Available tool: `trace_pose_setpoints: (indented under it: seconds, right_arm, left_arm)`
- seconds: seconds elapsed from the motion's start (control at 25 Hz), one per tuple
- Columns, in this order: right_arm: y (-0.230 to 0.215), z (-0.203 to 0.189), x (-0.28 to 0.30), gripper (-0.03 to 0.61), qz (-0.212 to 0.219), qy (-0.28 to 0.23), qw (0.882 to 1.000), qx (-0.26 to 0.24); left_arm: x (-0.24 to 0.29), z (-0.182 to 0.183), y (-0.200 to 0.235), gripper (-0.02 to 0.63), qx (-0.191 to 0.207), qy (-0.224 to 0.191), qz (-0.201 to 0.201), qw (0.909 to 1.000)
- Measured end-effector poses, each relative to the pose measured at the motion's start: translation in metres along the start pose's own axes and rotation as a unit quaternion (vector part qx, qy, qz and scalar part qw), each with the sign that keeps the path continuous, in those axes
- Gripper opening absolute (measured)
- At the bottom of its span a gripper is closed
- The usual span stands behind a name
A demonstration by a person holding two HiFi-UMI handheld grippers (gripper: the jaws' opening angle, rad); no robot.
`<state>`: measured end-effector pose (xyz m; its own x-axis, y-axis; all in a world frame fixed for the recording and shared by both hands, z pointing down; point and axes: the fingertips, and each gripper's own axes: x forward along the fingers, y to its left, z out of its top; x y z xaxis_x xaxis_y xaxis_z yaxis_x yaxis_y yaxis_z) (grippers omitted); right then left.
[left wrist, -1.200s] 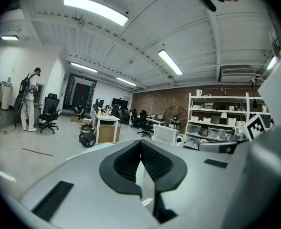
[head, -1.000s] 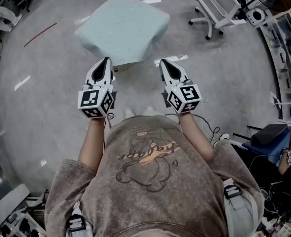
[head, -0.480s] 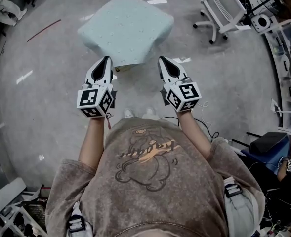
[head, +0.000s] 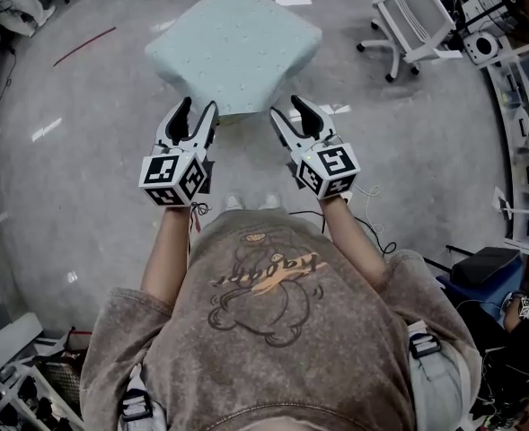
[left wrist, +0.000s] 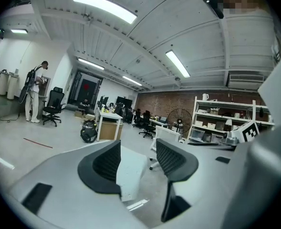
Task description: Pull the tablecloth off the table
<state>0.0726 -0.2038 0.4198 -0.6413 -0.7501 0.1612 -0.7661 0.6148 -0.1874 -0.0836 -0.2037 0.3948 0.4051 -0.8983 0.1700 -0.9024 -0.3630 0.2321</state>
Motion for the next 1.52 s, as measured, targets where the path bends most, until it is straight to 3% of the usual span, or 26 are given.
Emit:
trace_pose_setpoints:
  seconds: [0.2,0.56,0.8,1.2,1.52]
  right_arm:
    - [0.002,-0.013,0.009,0.323,0.016,0.024,1.0,0.005]
    - [-0.014,-0.07,0.04,0.439,0.029,0.082,0.996,0.037]
    - [-0.046,-0.126,0.074,0.465,0.021,0.133,0.988,0.071]
    - [-0.084,-0.229,0.132,0.516,0.018,0.2,0.973,0.117]
    - [-0.119,-0.29,0.171,0.56,-0.003,0.224,0.96,0.167]
  left_arm:
    - [0.004,-0.014,0.01,0.288,-0.009,0.023,0.009,0.9997]
    - [0.023,-0.065,0.053,0.328,-0.042,0.069,0.042,0.9958]
    - [0.052,-0.122,0.08,0.35,-0.074,0.116,0.04,0.9897]
    - [0.104,-0.239,0.137,0.378,-0.129,0.212,0.066,0.9665]
    - [0.137,-0.312,0.177,0.408,-0.136,0.261,0.087,0.9516]
